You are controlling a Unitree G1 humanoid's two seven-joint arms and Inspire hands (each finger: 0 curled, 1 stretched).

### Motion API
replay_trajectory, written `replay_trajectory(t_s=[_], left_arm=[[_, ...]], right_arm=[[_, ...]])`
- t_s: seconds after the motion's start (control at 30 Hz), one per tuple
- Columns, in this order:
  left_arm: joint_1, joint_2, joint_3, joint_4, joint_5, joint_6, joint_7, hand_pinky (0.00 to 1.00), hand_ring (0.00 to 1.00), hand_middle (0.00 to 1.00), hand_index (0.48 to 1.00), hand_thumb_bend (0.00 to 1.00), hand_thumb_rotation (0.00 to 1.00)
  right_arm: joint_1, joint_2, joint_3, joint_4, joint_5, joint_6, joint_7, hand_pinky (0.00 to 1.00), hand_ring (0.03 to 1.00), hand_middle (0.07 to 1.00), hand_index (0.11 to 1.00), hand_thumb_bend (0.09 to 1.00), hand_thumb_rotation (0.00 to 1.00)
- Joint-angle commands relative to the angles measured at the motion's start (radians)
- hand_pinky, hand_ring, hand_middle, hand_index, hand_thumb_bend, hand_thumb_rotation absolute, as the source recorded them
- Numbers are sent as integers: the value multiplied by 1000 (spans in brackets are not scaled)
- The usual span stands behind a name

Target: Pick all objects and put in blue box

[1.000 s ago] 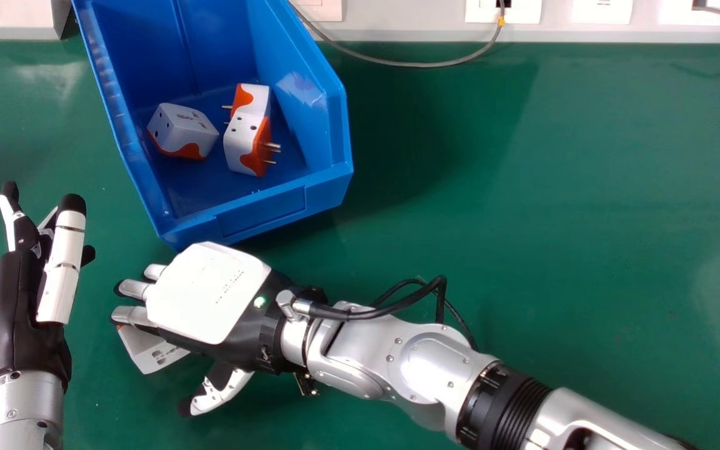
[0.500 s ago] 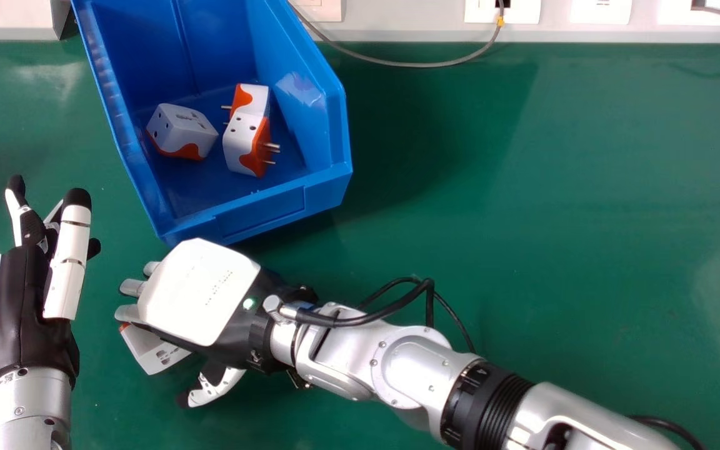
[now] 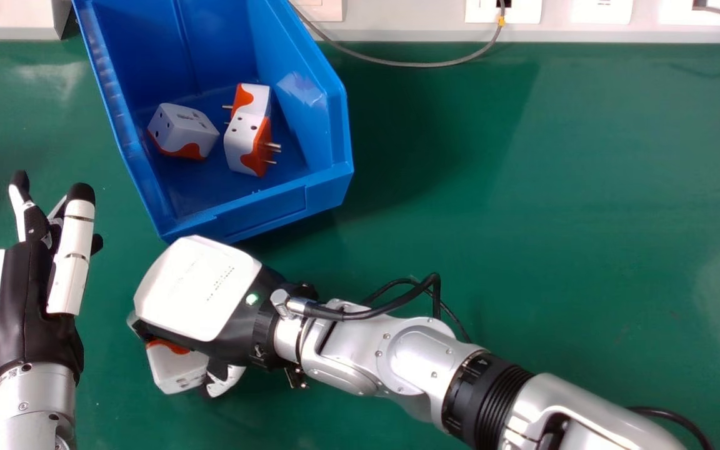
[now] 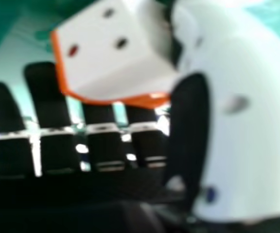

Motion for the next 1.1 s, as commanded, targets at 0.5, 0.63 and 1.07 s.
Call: replay_trajectory(t_s=[0.5,0.63,1.07], left_arm=[[2,-5,-8,-64,16,41,11,899,943,902,921,395,839],[4,-5,-6,-64,12,41,8,900,941,901,920,388,831],[8,7,2,-54,7,33,-5,905,940,901,921,387,828]], right_arm=[[35,-38,-82,-48,99,-12,97,13,65,130,483,518,128],[51,-44,-93,-76,99,3,107,15,65,132,482,517,127],[348,-312,-267,-773,225,33,346,19,70,150,479,511,124]])
